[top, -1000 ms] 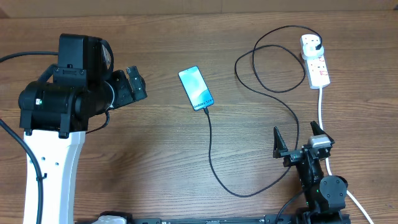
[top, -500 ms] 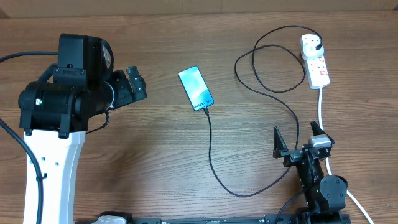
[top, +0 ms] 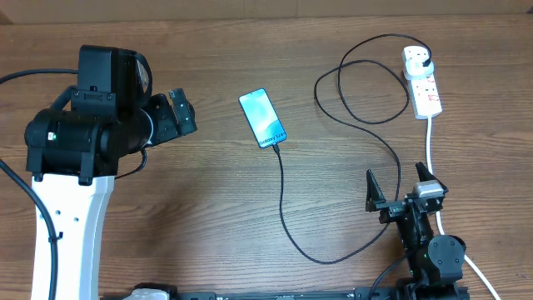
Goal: Plug charger to phone and switch on socket
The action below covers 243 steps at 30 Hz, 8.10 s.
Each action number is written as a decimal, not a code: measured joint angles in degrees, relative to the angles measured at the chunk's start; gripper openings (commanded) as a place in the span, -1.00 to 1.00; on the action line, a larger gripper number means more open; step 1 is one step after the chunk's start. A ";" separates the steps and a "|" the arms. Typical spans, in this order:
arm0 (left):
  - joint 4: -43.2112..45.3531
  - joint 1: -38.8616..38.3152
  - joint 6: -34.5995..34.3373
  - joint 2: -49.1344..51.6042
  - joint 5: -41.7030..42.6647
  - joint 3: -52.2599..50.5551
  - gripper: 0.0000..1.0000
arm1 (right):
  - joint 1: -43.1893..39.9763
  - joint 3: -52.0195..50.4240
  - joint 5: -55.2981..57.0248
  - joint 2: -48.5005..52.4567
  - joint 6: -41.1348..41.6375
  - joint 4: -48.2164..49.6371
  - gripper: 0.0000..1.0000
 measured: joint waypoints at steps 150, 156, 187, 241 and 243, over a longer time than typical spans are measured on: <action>75.65 7.56 26.80 -78.36 -8.52 -99.19 0.99 | 0.00 0.00 0.00 0.00 -0.04 0.00 1.00; 75.65 7.56 26.77 -78.36 -8.52 -99.19 0.99 | 0.00 0.00 0.02 0.00 -0.04 0.00 1.00; 75.67 7.56 26.77 -78.36 -8.52 -99.19 0.99 | 0.00 0.00 0.00 0.00 -0.02 0.00 1.00; 75.67 7.56 26.77 -78.36 -8.52 -99.19 0.99 | 0.00 0.00 0.02 0.00 -0.02 0.00 1.00; 75.67 7.56 26.77 -78.36 -8.52 -99.19 0.99 | 0.00 0.00 0.02 0.00 -0.02 0.00 1.00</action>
